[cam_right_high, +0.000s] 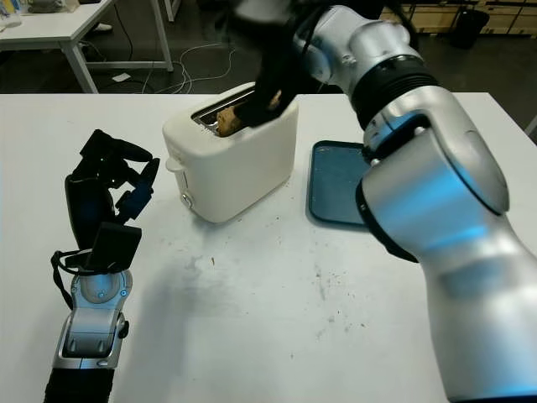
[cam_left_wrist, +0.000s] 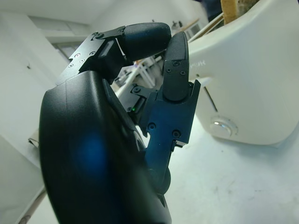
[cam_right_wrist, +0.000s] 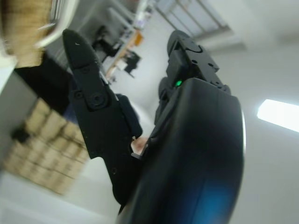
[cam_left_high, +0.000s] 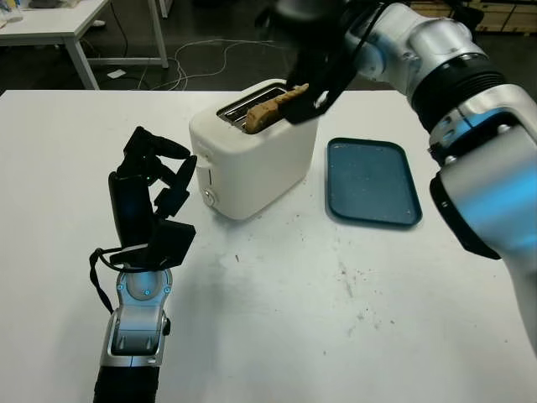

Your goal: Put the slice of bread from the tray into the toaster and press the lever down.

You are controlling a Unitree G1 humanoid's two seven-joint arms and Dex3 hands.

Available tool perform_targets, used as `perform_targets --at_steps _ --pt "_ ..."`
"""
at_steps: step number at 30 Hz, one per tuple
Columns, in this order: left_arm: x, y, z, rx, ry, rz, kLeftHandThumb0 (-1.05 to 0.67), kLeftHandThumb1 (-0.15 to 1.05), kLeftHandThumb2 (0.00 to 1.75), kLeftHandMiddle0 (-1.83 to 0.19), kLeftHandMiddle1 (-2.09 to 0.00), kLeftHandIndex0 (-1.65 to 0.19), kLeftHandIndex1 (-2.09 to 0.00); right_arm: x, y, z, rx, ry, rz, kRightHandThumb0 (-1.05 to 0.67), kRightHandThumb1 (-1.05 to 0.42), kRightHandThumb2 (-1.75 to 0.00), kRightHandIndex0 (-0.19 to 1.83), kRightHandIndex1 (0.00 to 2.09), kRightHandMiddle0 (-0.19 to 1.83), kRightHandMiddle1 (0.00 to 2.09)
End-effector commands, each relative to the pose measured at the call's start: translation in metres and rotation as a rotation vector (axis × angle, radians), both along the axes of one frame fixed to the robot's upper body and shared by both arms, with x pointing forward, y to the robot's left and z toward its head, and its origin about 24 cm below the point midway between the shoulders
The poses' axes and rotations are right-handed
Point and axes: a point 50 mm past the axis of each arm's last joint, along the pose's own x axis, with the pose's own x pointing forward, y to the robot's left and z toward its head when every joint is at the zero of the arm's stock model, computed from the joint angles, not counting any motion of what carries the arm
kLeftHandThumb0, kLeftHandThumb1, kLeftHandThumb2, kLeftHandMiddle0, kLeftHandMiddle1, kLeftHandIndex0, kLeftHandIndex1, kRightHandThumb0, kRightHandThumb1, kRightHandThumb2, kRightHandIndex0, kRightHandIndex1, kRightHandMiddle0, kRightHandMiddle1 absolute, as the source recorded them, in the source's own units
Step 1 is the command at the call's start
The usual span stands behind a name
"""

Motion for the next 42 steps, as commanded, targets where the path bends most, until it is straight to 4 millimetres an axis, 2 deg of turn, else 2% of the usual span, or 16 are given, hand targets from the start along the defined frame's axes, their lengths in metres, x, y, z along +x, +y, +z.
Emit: perform_targets --at_steps 1,4,9,11,13,18,22,23,26,27,30,32,37,42 --pt "-0.001 0.004 -0.002 0.005 0.003 0.006 -0.34 0.92 0.24 -0.82 -1.75 -0.53 -1.65 0.000 -0.021 -0.007 0.205 0.022 0.018 -0.44 -0.88 -0.03 0.44 0.87 0.71 0.20" --pt "0.001 0.006 -0.001 0.020 0.001 -0.004 -0.34 0.92 0.25 -0.80 -1.75 -0.52 -1.59 -0.001 -0.048 -0.028 0.446 0.066 0.052 -0.44 -0.92 -0.09 0.69 0.98 0.86 0.28" --pt "0.006 0.016 0.006 0.095 -0.004 -0.020 -0.33 0.92 0.25 -0.75 -1.75 -0.60 -1.30 -0.017 -0.086 -0.106 0.575 0.161 0.064 -0.36 -0.92 -0.24 0.80 0.98 0.93 0.30" --pt "0.009 0.022 0.012 0.155 0.005 -0.018 -0.35 0.92 0.25 -0.76 -1.75 -0.65 -1.17 -0.033 -0.099 -0.140 0.665 0.206 0.072 -0.36 -0.92 -0.28 0.84 0.86 0.95 0.25" --pt "0.012 0.026 0.018 0.221 0.009 -0.017 -0.37 0.92 0.23 -0.78 -1.75 -0.71 -1.04 -0.052 -0.110 -0.164 0.759 0.196 0.072 -0.36 -0.92 -0.31 0.85 0.77 0.94 0.19" --pt "0.022 0.028 0.034 0.331 0.002 -0.030 -0.37 0.92 0.15 -0.84 -1.75 -0.84 -0.84 -0.099 -0.129 -0.201 1.048 0.134 -0.011 -0.29 -0.92 -0.35 0.91 0.40 0.91 0.03" --pt "0.029 0.028 0.043 0.384 0.000 -0.032 -0.35 0.92 0.09 -0.81 -1.74 -0.88 -0.77 -0.127 -0.128 -0.216 1.110 0.123 -0.053 -0.28 -0.92 -0.37 0.98 0.31 0.95 0.03" --pt "0.031 0.029 0.045 0.404 -0.006 -0.033 -0.34 0.92 0.08 -0.81 -1.60 -0.88 -0.72 -0.132 -0.127 -0.218 1.115 0.126 -0.056 -0.30 -0.92 -0.35 1.01 0.30 0.96 0.03" --pt "0.035 0.031 0.049 0.463 -0.019 -0.031 -0.31 0.91 0.04 -0.85 -1.45 -0.93 -0.62 -0.141 -0.120 -0.223 1.121 0.121 -0.068 -0.33 -0.92 -0.34 1.08 0.33 1.02 0.05" --pt "0.037 0.031 0.051 0.482 -0.018 -0.027 -0.31 0.91 0.03 -0.87 -1.44 -0.95 -0.61 -0.143 -0.117 -0.224 1.116 0.112 -0.075 -0.34 -0.92 -0.34 1.06 0.42 1.04 0.04" --pt "0.041 0.035 0.056 0.572 0.007 -0.022 -0.32 0.91 0.02 -0.92 -1.57 -1.02 -0.58 -0.145 -0.108 -0.226 1.069 0.058 -0.064 -0.31 -0.92 -0.32 0.96 0.78 1.11 0.03" --pt "0.042 0.037 0.061 0.640 0.027 -0.029 -0.33 0.92 0.02 -0.92 -1.60 -1.03 -0.56 -0.145 -0.105 -0.227 1.060 0.036 -0.057 -0.30 -0.92 -0.29 0.93 0.91 1.13 0.03" --pt "0.045 0.041 0.074 0.845 0.119 -0.076 -0.29 0.92 0.02 -1.02 -1.28 -1.12 -0.29 -0.140 -0.104 -0.222 1.078 -0.006 -0.052 -0.30 -0.92 -0.30 0.85 1.07 1.14 0.02" --pt "0.045 0.042 0.080 0.967 0.214 -0.146 -0.21 0.90 0.00 -1.05 -1.35 -1.11 -0.14 -0.138 -0.106 -0.220 1.090 -0.018 -0.057 -0.32 -0.92 -0.30 0.83 1.07 1.13 0.01"
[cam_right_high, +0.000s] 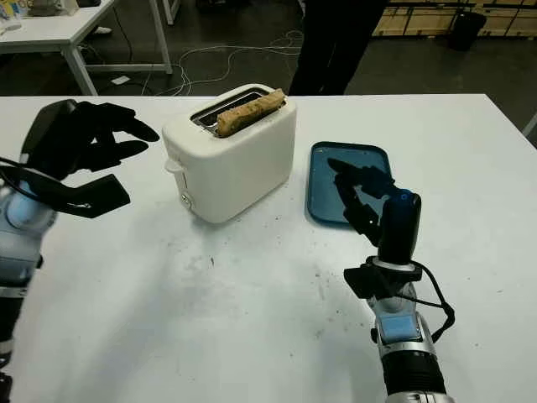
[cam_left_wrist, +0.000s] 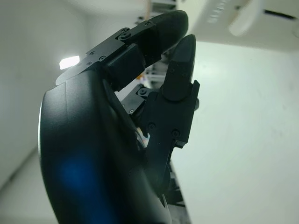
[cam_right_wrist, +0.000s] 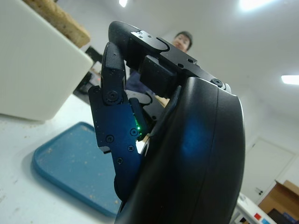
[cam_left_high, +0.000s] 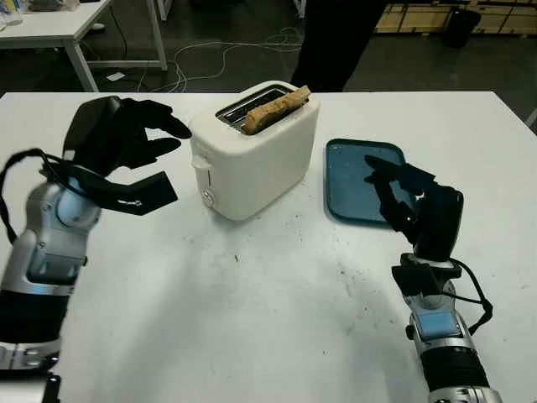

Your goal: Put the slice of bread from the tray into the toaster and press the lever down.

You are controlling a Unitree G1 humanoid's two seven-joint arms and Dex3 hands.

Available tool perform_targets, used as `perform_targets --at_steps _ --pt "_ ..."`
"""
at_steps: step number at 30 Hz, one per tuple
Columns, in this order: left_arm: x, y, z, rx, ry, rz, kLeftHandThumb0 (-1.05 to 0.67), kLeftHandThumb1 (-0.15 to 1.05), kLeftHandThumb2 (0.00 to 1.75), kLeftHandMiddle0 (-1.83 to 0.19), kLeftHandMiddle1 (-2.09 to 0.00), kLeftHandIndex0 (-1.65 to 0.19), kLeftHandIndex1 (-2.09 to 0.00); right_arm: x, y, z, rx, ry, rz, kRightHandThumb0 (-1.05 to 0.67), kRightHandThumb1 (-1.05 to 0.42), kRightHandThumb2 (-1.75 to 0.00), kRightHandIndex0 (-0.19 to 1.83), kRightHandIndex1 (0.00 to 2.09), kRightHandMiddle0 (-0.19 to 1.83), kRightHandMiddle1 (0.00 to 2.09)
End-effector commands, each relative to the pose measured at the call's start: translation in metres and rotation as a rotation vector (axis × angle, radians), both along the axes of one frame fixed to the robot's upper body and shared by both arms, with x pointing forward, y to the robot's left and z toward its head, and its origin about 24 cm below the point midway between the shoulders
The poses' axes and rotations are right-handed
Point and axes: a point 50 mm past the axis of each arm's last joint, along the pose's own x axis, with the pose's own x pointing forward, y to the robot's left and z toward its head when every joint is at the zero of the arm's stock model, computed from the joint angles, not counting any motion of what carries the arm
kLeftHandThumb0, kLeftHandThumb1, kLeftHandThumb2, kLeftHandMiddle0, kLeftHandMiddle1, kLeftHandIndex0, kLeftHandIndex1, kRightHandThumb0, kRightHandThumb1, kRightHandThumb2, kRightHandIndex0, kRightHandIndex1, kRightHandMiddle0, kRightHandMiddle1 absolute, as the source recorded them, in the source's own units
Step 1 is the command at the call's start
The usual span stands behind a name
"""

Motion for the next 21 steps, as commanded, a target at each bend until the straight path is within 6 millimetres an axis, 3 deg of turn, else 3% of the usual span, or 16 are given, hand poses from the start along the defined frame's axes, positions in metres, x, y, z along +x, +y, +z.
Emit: perform_targets --at_steps 1,3,10,16,21 --pt "0.000 -0.002 0.004 0.062 0.035 -0.011 -0.22 0.91 0.01 -1.05 -1.23 -1.12 -0.11 0.001 -0.001 0.003 0.030 -0.022 -0.009 -0.32 -0.92 -0.30 0.84 1.02 1.12 0.01" --pt "0.000 -0.002 0.002 0.096 0.076 -0.004 -0.24 0.92 0.02 -1.06 -1.14 -1.12 -0.08 0.001 0.000 0.003 0.037 -0.019 -0.007 -0.33 -0.92 -0.30 0.86 0.99 1.12 0.01" --pt "0.004 -0.007 -0.011 0.095 0.133 -0.022 -0.23 0.92 0.06 -0.98 -1.55 -1.03 -0.01 0.000 0.001 0.002 0.031 -0.016 -0.015 -0.33 -0.92 -0.29 0.87 1.03 1.15 0.02" --pt "0.011 -0.012 -0.021 0.099 0.149 -0.037 -0.28 0.92 0.20 -0.91 -1.66 -0.95 0.00 -0.001 0.002 0.002 0.037 -0.020 -0.010 -0.33 -0.92 -0.29 0.86 1.07 1.16 0.02" --pt "0.014 -0.015 -0.027 0.100 0.159 -0.043 -0.30 0.73 0.61 -0.88 -1.70 -0.91 0.00 -0.001 0.001 0.002 0.039 -0.022 -0.013 -0.34 -0.92 -0.28 0.85 1.08 1.15 0.01"
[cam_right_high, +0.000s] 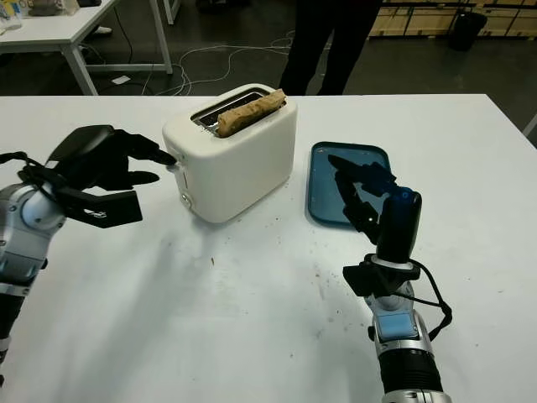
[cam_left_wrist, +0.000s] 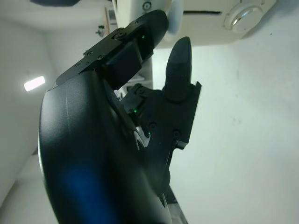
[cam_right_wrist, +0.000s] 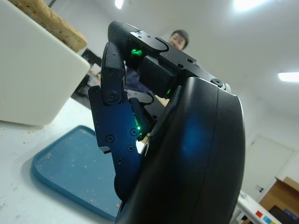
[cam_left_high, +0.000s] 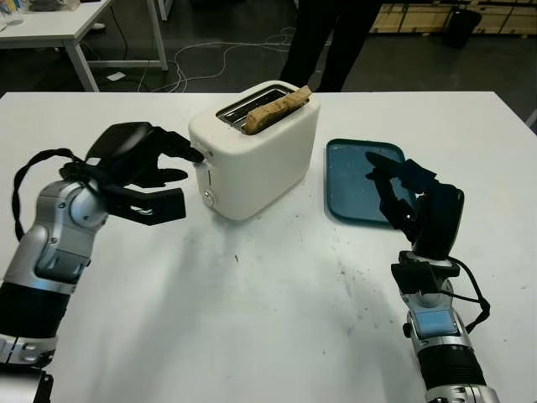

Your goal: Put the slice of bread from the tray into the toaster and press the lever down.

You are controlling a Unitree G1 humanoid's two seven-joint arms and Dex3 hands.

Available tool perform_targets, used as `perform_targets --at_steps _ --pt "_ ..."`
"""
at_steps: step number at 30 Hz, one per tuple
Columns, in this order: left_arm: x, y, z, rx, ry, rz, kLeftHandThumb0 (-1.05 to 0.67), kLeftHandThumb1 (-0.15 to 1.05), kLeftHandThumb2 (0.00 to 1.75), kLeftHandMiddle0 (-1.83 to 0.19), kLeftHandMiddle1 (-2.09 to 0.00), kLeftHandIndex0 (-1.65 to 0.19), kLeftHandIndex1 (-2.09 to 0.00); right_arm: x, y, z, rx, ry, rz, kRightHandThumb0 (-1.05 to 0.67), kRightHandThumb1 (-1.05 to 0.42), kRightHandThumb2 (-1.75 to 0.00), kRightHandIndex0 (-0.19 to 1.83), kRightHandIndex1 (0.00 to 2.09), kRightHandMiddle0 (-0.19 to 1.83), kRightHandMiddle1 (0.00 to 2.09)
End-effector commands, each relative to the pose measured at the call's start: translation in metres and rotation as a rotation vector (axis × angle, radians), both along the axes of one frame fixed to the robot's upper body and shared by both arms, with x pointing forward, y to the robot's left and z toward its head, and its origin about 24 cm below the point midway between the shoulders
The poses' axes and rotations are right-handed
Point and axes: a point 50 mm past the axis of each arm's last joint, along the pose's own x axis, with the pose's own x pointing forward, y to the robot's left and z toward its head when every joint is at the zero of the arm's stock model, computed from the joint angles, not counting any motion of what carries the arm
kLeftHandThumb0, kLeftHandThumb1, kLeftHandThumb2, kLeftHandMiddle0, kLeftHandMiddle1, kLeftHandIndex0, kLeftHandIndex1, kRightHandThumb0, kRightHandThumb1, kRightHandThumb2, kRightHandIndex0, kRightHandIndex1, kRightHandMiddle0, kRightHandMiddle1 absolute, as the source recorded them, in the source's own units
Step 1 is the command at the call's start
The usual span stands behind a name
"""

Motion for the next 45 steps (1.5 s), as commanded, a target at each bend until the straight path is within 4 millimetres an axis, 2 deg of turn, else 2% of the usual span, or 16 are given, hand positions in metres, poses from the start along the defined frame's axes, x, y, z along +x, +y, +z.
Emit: perform_targets --at_steps 1,12,29,33,35,36,38,39,40,41,42,43,45 --pt "0.003 -0.003 0.003 0.008 -0.018 -0.004 -0.30 0.72 0.66 -0.88 -1.69 -0.90 0.00 -0.001 -0.001 0.002 0.022 -0.017 -0.006 -0.34 -0.92 -0.28 0.84 1.08 1.15 0.01" --pt "0.007 -0.002 -0.002 0.010 0.004 0.008 -0.27 0.70 0.73 -0.88 -1.69 -0.89 0.00 -0.001 -0.001 0.002 0.023 -0.013 -0.011 -0.35 -0.92 -0.27 0.85 1.08 1.16 0.01" --pt "0.008 0.000 0.003 0.039 0.004 0.008 -0.28 0.70 0.73 -0.89 -1.73 -0.88 0.00 -0.002 -0.002 0.003 0.017 -0.025 -0.019 -0.37 -0.92 -0.29 0.87 1.00 1.15 0.01" --pt "0.010 -0.003 0.002 0.034 0.007 0.001 -0.27 0.70 0.72 -0.89 -1.56 -0.89 0.00 -0.002 -0.003 0.004 0.017 -0.028 -0.029 -0.38 -0.92 -0.29 0.88 0.95 1.15 0.00" --pt "0.012 -0.009 -0.007 -0.009 0.028 -0.007 -0.25 0.70 0.72 -0.91 -1.45 -0.87 0.00 -0.003 -0.004 0.004 0.016 -0.030 -0.039 -0.39 -0.92 -0.29 0.90 0.93 1.16 0.01" --pt "0.013 -0.015 -0.018 -0.034 0.051 -0.006 -0.25 0.70 0.73 -0.91 -1.41 -0.87 0.00 -0.004 -0.004 0.004 0.020 -0.034 -0.043 -0.39 -0.92 -0.29 0.90 0.93 1.16 0.01" --pt "0.012 -0.040 -0.063 -0.030 0.135 0.016 -0.23 0.73 0.68 -0.88 -1.19 -0.85 0.00 -0.005 -0.007 0.004 0.034 -0.038 -0.056 -0.38 -0.92 -0.28 0.92 0.94 1.16 0.01" --pt "0.009 -0.058 -0.095 0.030 0.195 0.008 -0.22 0.74 0.65 -0.89 -1.12 -0.85 0.00 -0.006 -0.008 0.003 0.043 -0.038 -0.061 -0.37 -0.92 -0.27 0.92 0.94 1.16 0.01" --pt "0.002 -0.078 -0.134 0.050 0.271 0.021 -0.23 0.81 0.51 -0.86 -0.78 -0.92 -0.02 -0.006 -0.010 0.003 0.052 -0.035 -0.067 -0.37 -0.92 -0.26 0.92 0.97 1.16 0.01" --pt "-0.009 -0.097 -0.166 0.069 0.349 0.030 -0.24 0.87 0.39 -0.90 -0.60 -0.94 -0.02 -0.006 -0.012 0.002 0.057 -0.031 -0.071 -0.37 -0.92 -0.26 0.91 0.99 1.17 0.01" --pt "-0.021 -0.113 -0.190 0.081 0.427 0.037 -0.25 0.89 0.36 -0.94 -0.50 -0.97 -0.03 -0.005 -0.014 0.002 0.059 -0.027 -0.075 -0.37 -0.92 -0.26 0.91 1.00 1.16 0.01" --pt "-0.030 -0.123 -0.203 0.069 0.487 0.036 -0.27 0.91 0.37 -0.91 -0.41 -0.98 -0.03 -0.005 -0.015 0.003 0.056 -0.024 -0.078 -0.37 -0.92 -0.25 0.89 1.00 1.16 0.01" --pt "-0.037 -0.131 -0.207 0.061 0.531 0.013 -0.27 0.92 0.40 -0.89 -0.35 -0.97 -0.02 -0.005 -0.018 0.005 0.041 -0.028 -0.078 -0.38 -0.92 -0.25 0.88 0.99 1.15 0.00"
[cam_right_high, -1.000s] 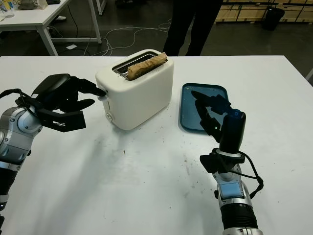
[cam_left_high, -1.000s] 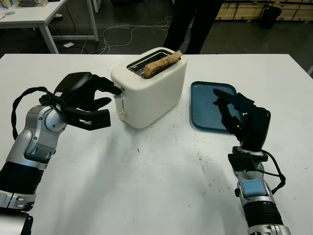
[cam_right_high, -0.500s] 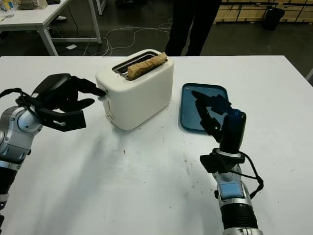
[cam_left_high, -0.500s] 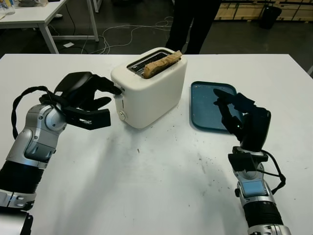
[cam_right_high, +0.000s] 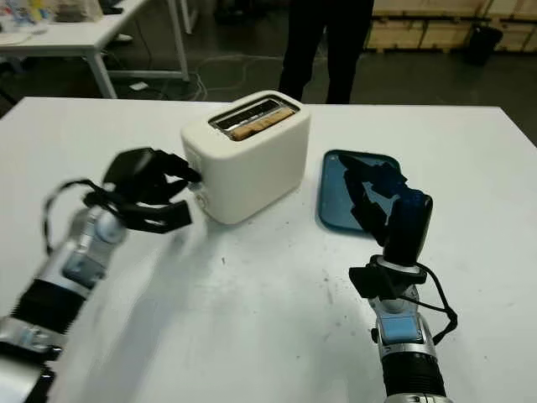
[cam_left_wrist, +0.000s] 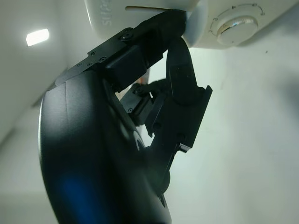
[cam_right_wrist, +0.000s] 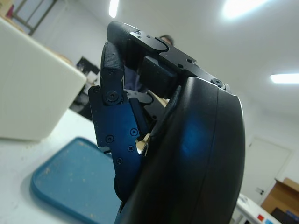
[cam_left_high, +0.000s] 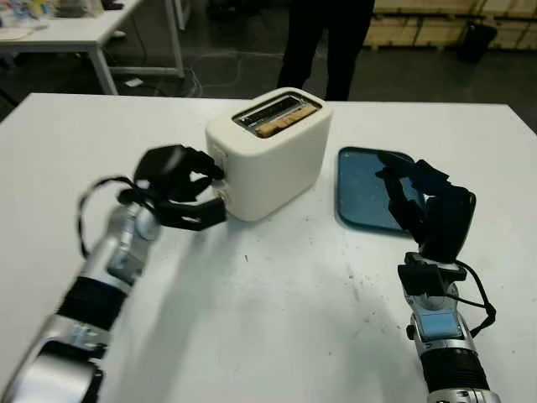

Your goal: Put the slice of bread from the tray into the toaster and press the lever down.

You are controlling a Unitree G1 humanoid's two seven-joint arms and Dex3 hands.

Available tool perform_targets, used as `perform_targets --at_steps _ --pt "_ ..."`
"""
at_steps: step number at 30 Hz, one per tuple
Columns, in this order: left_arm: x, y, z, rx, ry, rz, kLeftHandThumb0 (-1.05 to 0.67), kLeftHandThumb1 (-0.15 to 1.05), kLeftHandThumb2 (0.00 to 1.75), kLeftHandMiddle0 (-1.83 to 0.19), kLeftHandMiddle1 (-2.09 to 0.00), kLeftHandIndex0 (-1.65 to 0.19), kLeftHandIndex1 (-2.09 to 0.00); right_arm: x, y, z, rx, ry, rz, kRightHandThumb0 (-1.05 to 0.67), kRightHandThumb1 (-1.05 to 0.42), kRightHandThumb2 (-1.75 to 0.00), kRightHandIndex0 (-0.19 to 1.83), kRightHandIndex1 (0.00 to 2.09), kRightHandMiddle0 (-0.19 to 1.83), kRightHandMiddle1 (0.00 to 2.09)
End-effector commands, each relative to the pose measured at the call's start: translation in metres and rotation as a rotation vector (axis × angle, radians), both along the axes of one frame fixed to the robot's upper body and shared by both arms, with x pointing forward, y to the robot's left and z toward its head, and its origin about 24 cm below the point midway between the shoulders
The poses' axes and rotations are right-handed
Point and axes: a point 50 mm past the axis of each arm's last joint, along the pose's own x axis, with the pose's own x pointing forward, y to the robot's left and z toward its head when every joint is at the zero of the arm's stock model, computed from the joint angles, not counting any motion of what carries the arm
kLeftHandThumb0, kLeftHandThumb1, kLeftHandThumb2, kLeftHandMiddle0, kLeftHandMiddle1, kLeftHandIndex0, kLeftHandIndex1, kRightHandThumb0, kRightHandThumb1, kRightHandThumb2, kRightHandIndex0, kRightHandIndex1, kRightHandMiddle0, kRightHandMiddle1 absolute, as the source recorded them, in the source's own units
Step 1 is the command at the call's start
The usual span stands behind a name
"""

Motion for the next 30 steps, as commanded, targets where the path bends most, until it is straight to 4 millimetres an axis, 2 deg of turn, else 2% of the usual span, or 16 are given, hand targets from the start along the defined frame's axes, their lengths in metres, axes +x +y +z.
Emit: perform_targets --at_steps 1,8,13,17,22,23,24,26,28,30 --pt "-0.060 -0.087 -0.113 0.143 0.509 -0.234 -0.27 0.92 0.40 -0.90 -0.35 -0.97 -0.01 0.000 -0.011 0.004 0.015 -0.011 -0.024 -0.38 -0.92 -0.24 0.88 0.99 1.15 0.00" --pt "-0.046 -0.078 -0.101 0.230 0.497 -0.206 -0.25 0.92 0.34 -1.03 -0.41 -1.06 -0.05 0.002 -0.011 0.008 -0.005 -0.013 -0.012 -0.41 -0.92 -0.23 0.87 0.99 1.15 0.00" --pt "-0.048 -0.078 -0.101 0.251 0.498 -0.195 -0.26 0.92 0.34 -0.96 -0.40 -1.00 -0.01 0.003 -0.007 0.010 -0.008 -0.020 -0.009 -0.42 -0.92 -0.22 0.89 1.00 1.16 0.00" --pt "-0.050 -0.077 -0.103 0.238 0.503 -0.193 -0.26 0.92 0.34 -0.99 -0.44 -1.06 -0.04 0.002 -0.008 0.010 -0.010 -0.013 -0.014 -0.44 -0.92 -0.22 0.88 1.00 1.16 0.00" --pt "-0.054 -0.078 -0.109 0.203 0.534 -0.176 -0.28 0.92 0.36 -0.95 -0.40 -1.00 -0.01 0.002 -0.008 0.009 -0.012 -0.011 -0.013 -0.45 -0.92 -0.22 0.89 1.00 1.15 0.00" --pt "-0.056 -0.077 -0.110 0.191 0.531 -0.174 -0.28 0.92 0.36 -0.98 -0.42 -1.03 -0.02 0.002 -0.008 0.009 -0.014 -0.014 -0.012 -0.45 -0.92 -0.22 0.89 1.00 1.16 0.00" --pt "-0.057 -0.076 -0.109 0.171 0.520 -0.175 -0.27 0.92 0.35 -1.00 -0.53 -1.10 -0.05 0.002 -0.008 0.009 -0.012 -0.014 -0.011 -0.46 -0.92 -0.23 0.89 1.00 1.15 0.00" --pt "-0.057 -0.070 -0.103 0.113 0.481 -0.178 -0.26 0.92 0.38 -0.91 -0.61 -1.08 -0.03 0.002 -0.008 0.009 -0.010 -0.014 -0.008 -0.45 -0.92 -0.23 0.88 0.99 1.15 0.00" --pt "-0.056 -0.062 -0.087 0.041 0.403 -0.169 -0.26 0.92 0.43 -0.78 -0.53 -0.94 -0.01 0.002 -0.008 0.008 -0.010 -0.014 -0.007 -0.46 -0.92 -0.22 0.89 0.98 1.15 0.00" --pt "-0.056 -0.055 -0.067 -0.020 0.302 -0.156 -0.25 0.89 0.52 -0.82 -0.37 -0.88 0.00 0.002 -0.008 0.008 -0.016 -0.016 -0.006 -0.46 -0.92 -0.23 0.89 0.98 1.15 0.00"
